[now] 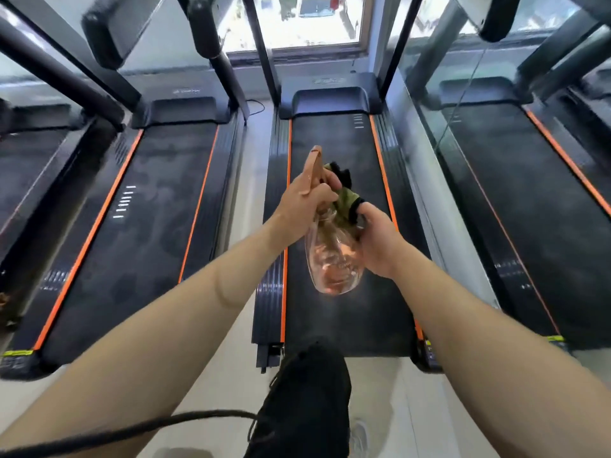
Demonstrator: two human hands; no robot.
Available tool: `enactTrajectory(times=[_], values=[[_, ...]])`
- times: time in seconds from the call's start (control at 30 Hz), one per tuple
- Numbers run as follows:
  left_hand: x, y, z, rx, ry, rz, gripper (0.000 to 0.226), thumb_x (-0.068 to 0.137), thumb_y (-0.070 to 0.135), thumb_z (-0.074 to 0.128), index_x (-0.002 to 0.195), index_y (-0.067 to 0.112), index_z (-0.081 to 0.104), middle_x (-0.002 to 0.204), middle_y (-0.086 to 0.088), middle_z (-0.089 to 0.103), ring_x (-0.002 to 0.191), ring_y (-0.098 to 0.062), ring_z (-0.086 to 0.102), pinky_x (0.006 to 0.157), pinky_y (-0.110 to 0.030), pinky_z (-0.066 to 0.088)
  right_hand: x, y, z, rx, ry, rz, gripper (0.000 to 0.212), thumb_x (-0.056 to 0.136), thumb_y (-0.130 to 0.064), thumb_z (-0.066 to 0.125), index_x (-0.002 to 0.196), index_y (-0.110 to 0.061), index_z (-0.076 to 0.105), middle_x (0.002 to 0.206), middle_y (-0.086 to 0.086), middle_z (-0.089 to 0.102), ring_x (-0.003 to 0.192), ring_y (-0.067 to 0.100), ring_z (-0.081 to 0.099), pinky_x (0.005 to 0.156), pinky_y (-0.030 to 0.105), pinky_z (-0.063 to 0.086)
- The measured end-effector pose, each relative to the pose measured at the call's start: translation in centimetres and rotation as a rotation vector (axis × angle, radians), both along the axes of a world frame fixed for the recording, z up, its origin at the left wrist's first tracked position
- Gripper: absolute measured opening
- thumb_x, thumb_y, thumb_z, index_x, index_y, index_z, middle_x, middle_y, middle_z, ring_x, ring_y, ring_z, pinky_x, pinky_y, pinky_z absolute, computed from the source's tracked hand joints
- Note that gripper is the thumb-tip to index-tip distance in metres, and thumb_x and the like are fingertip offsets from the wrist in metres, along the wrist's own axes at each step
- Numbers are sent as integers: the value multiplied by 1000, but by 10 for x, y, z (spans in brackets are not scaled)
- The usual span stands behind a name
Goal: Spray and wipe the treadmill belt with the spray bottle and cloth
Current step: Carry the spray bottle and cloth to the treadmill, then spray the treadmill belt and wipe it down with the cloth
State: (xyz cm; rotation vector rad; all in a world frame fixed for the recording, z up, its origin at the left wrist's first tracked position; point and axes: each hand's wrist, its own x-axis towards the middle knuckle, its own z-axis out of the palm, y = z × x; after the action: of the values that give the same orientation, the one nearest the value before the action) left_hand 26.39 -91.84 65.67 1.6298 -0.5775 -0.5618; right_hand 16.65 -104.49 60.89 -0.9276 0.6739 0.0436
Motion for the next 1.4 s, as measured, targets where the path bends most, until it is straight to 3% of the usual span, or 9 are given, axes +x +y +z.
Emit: enactTrajectory(times=[0.2,0.3,0.43,0.53,0.63,0.77,1.0,1.23,1.4], values=[[85,-61,26,-98,36,5,28,69,18,59,94,7,58,81,3,59,69,-7,53,69,-20,45,96,-69,6,-87,-120,-62,40,98,-22,63,134,-7,57,128,23,67,116,40,66,92,52,58],[141,-90,14,3,-74,32,31,67,32,60,97,25,56,100,-17,60,79,-15,53,72,-29,44,157,-113,-2,-224,-79,-194,24,92,-19,72,112,-15,60,116,17,71,107,39,70,85,55,60],[249,-136,-21,116,-121,117,24,75,17,60,87,37,54,111,-22,62,78,-20,56,69,-36,50,255,-184,-30,-240,-4,-343,12,97,-31,68,100,-27,57,106,0,68,86,19,68,61,33,55],[334,-170,-58,143,-45,149,24,85,5,61,97,26,60,100,-7,64,70,-10,63,63,-21,54,334,-230,-59,-135,53,-391,7,100,-35,62,107,-32,62,113,-1,68,89,18,66,63,32,55],[410,-200,-82,194,15,208,17,92,18,64,107,26,64,100,-1,68,85,-24,71,67,-26,61,399,-259,-77,-156,167,-414,19,100,-36,63,118,-29,63,114,2,68,89,20,66,64,33,54],[489,-231,-99,271,16,290,8,98,25,68,105,24,64,95,3,69,76,-23,72,51,-12,49,464,-289,-88,-210,239,-397,36,98,-36,66,131,-23,59,124,5,69,102,27,67,72,40,56],[576,-280,-146,392,3,323,8,90,27,70,98,24,68,82,9,71,66,-21,75,72,-46,65,555,-344,-113,-400,294,-187,15,98,-33,66,104,-21,58,108,7,68,89,23,66,65,36,56],[665,-339,-225,463,33,306,3,89,22,66,92,20,65,84,5,70,56,-12,71,67,-46,66,674,-400,-211,-587,332,-30,40,67,-56,74,89,-25,61,98,7,72,95,33,71,82,61,59],[735,-377,-304,653,-45,240,30,70,47,57,91,27,66,87,3,74,73,-28,75,79,-48,63,751,-433,-303,-606,340,1,37,84,-43,75,99,-13,61,100,10,72,97,32,70,85,57,59]])
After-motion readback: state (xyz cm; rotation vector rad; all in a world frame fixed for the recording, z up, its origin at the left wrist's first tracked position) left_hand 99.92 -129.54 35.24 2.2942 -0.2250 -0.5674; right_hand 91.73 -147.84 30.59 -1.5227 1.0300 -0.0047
